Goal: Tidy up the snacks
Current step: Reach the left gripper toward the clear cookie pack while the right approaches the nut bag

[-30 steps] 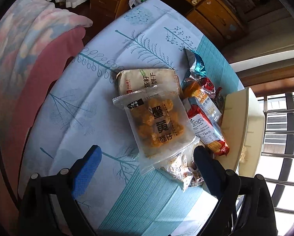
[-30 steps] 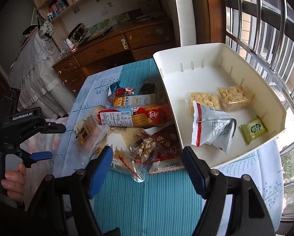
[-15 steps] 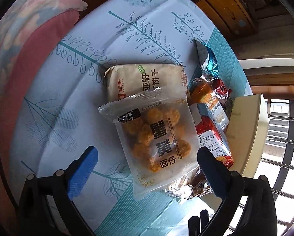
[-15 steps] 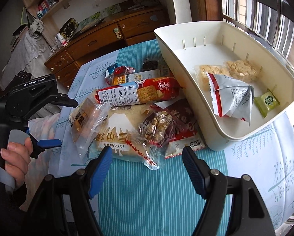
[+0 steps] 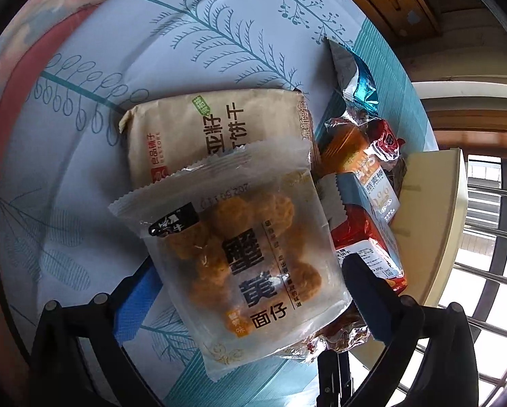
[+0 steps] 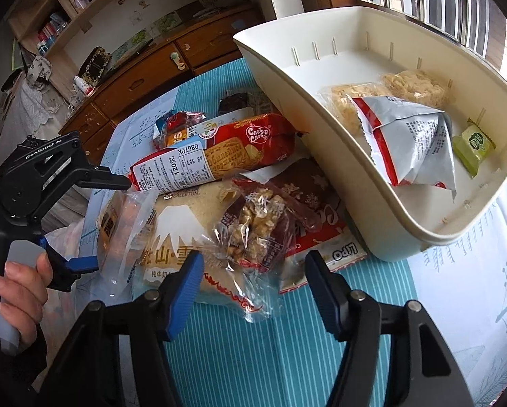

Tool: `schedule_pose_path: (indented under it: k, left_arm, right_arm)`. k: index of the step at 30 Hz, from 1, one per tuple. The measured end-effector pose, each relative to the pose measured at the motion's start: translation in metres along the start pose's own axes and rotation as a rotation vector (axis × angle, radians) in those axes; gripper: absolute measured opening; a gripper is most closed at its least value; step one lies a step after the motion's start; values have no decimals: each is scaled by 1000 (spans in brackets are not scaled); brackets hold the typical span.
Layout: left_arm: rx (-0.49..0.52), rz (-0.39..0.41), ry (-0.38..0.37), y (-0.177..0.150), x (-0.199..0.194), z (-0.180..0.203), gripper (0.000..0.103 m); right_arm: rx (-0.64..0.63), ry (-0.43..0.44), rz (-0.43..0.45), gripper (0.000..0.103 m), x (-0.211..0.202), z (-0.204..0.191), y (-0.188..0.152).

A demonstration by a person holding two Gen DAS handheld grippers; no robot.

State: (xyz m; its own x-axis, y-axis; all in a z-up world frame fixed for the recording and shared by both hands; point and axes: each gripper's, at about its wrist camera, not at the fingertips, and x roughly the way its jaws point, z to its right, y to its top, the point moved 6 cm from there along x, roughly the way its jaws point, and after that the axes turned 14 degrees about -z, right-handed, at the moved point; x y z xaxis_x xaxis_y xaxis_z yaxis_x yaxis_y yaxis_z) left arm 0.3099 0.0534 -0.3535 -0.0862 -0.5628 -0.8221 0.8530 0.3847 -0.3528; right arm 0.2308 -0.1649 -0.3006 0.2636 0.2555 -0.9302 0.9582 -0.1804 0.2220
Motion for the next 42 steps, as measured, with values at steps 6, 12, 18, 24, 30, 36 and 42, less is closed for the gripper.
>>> schedule_pose_path:
  k: [6,12,18,24,30,36,42]
  left_arm:
    - [11,-12,13,4,10,3,102]
    - [23,-6,12,5,12,7,102]
    - [19,-3,13,4,11,5,100]
    - [11,-17,24,-2,3,-5,87]
    - [-2,-23,37,-6,3,-6,84]
    - [-24,-36,55,-18,1,-12,83]
    - [-47,-33,66,-34,-4,-14,83]
  right_arm:
    - [5,-7,8,62,5,1,5]
    - [20,-10,20,62,9,2,10]
    - [18,-8,30,58,13,-3,16]
    - [0,-34,9,49,16,-8,19]
    - [8,-25,-9,43,14,-5,22]
    - [-3,-18,-25,42,9,-6,20]
    - [-16,2,-42,42,2,-8,17]
